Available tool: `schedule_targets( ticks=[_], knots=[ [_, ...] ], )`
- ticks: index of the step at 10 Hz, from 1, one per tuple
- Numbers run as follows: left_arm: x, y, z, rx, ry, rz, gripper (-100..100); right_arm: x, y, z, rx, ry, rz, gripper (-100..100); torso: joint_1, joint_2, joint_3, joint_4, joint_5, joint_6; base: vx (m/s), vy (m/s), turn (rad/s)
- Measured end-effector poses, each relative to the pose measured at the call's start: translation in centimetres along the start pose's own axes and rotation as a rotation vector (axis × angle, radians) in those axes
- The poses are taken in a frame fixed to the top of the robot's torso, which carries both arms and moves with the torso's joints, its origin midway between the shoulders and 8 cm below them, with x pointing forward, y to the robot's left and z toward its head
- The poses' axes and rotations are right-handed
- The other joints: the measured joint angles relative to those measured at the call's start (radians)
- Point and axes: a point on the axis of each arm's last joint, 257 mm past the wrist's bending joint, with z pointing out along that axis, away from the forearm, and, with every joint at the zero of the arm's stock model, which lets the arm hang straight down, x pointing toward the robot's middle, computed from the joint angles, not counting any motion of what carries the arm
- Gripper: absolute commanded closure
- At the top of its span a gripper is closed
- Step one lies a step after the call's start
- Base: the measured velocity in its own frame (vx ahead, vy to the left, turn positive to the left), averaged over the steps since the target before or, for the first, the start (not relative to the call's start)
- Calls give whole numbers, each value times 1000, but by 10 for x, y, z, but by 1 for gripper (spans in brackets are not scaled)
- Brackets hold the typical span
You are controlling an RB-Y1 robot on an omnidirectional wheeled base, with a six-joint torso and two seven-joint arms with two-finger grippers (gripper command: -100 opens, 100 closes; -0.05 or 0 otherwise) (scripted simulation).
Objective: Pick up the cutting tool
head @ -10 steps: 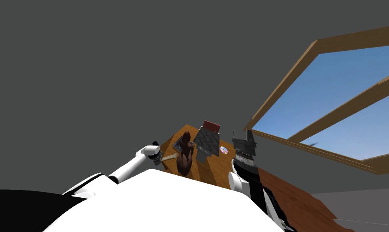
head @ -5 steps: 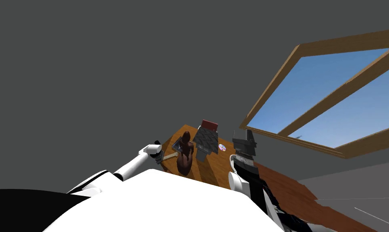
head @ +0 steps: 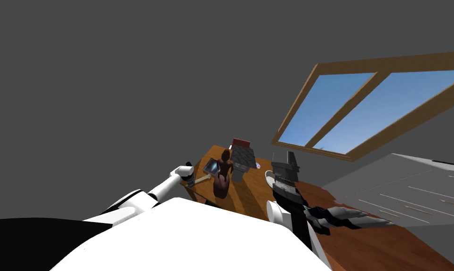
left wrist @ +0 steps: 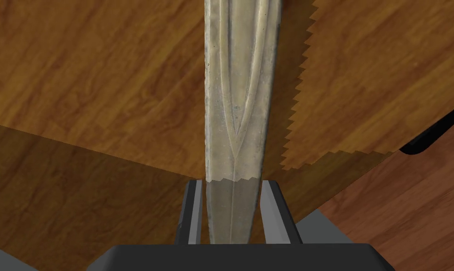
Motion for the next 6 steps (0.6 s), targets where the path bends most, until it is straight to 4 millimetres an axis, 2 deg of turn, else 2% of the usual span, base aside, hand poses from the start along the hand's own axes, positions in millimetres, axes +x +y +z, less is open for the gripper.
schedule_targets(
  ticks=[1,2,3,4,6],
  knots=[
    [5,-1,-2,5,5,-18,100,0,0,0,0,0,0,0,-3,-2,-1,-1,-1,-2,-9,24,54],
    [5,-1,-2,5,3,-34,100,0,0,0,0,0,0,0,-7,-5,-3,-1,-2,-2,-99,131,-281],
    [14,-3,-2,1,1,-51,100,0,0,0,0,0,0,0,-1,-3,-2,0,0,1,-110,155,-309],
    [23,-6,-3,3,4,-72,100,0,0,0,0,0,0,0,0,-3,-1,0,0,0,-53,67,-51],
    [35,-7,-5,5,3,-106,100,0,0,0,0,0,0,0,-2,-2,-1,0,-1,0,-130,118,-287]
  ],
)
